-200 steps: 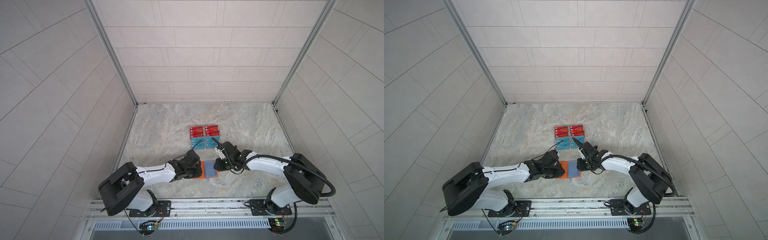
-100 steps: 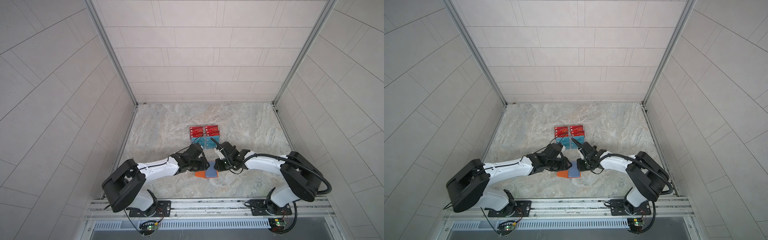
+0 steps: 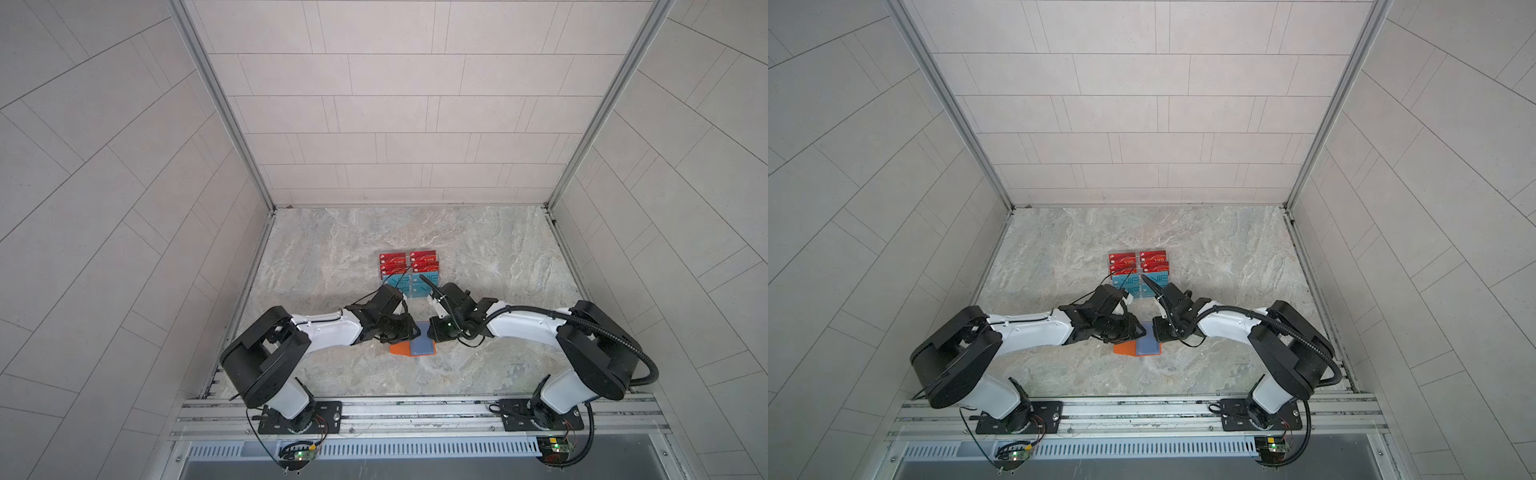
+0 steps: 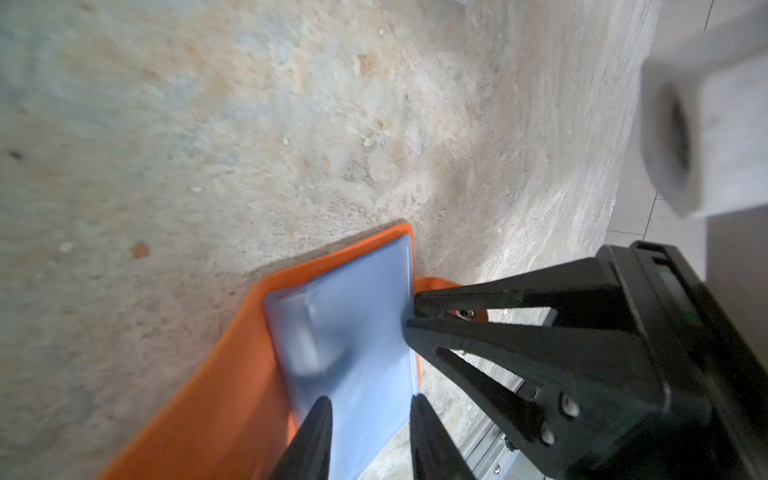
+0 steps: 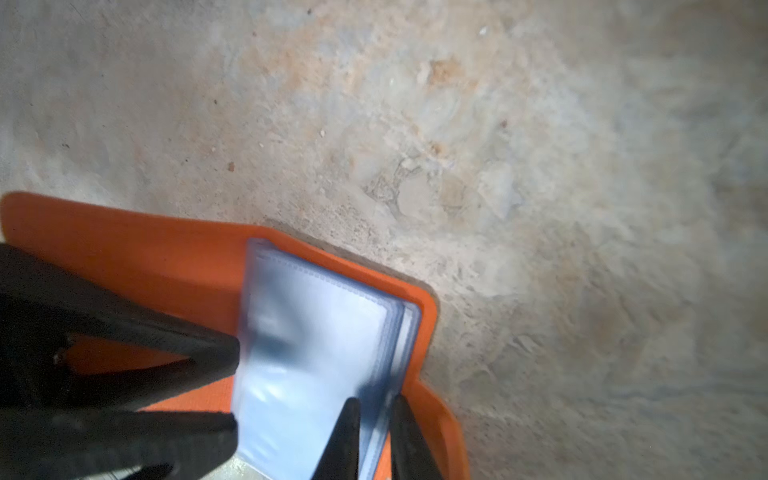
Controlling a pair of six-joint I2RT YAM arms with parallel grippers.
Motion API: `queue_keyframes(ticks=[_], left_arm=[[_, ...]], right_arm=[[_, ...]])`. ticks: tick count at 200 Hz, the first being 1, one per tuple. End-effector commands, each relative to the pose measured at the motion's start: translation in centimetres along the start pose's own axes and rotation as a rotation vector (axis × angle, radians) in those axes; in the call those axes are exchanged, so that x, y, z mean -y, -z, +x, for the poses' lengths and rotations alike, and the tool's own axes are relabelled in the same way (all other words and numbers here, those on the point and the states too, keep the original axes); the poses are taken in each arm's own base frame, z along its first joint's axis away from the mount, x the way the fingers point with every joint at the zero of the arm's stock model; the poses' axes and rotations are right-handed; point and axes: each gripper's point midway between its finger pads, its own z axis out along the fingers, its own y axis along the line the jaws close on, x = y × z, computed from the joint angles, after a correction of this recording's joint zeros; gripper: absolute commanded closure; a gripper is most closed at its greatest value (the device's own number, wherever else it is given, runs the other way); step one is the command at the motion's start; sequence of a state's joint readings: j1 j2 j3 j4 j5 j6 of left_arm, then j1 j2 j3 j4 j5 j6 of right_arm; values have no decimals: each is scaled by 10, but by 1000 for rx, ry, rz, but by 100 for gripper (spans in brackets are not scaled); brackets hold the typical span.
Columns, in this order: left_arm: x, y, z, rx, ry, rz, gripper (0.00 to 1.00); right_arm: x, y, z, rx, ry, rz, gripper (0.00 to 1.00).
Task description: Put the credit cards into the card holder
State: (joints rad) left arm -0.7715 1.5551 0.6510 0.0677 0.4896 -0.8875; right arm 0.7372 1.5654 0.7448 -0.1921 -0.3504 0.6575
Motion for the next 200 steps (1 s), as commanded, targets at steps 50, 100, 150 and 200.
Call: queue_keyframes(ticks=[50,100,150,200], left_arm=[[-16,-10,8,-20,27,-8,64],[-19,-12,10,-16,73,22,64],[-20,-9,12,22,155,89,63],[-26,-7,17,48,205,124,63]], right_arm=[[6,-4,0,-11,-1,34,83],[5,-3,0,-9,-4,32,83],[5,-1,0,-5,-7,30,83],[5,-2,1,-6,-11,26,83]])
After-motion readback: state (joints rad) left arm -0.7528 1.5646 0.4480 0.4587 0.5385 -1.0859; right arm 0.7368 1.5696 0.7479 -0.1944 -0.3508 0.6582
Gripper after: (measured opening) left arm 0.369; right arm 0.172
